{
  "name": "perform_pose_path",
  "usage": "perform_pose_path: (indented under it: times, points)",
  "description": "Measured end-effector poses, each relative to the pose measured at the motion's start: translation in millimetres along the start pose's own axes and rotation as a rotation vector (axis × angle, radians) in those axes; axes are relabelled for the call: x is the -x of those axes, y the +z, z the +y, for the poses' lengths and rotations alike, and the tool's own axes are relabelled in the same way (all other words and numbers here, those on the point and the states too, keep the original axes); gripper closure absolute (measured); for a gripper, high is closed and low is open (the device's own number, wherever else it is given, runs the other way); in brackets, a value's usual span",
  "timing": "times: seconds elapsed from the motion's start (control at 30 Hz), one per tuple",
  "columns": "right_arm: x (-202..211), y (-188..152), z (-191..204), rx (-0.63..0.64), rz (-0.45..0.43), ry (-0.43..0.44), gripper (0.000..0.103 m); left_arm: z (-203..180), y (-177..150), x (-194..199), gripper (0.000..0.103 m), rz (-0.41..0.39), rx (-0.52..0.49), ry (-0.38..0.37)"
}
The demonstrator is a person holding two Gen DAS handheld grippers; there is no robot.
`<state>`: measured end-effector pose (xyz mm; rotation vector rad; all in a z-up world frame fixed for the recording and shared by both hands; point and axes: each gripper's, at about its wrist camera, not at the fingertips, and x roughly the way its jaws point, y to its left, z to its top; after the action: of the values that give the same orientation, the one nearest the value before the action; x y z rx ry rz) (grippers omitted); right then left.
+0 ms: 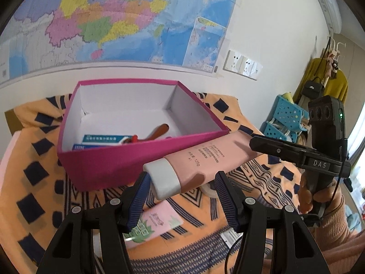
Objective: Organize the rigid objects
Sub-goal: 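Lower the pink tube into the magenta box and open the right gripper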
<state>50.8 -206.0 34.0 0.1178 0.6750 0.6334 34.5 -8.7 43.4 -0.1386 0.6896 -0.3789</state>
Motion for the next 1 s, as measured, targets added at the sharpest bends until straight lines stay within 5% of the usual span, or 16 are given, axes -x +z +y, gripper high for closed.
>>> perform_pose_path:
  times: [0.4,1.0]
  points:
    - [-8,28,-6,0.018,-0.032,0.003,0.049,4,34,-3,0.044,-0.052,-0.044,0.035]
    - [-37,53,-23,0.017,-0.014,-0.024,0.049,22,58,-34,0.044,-0.019,-0.041,0.056]
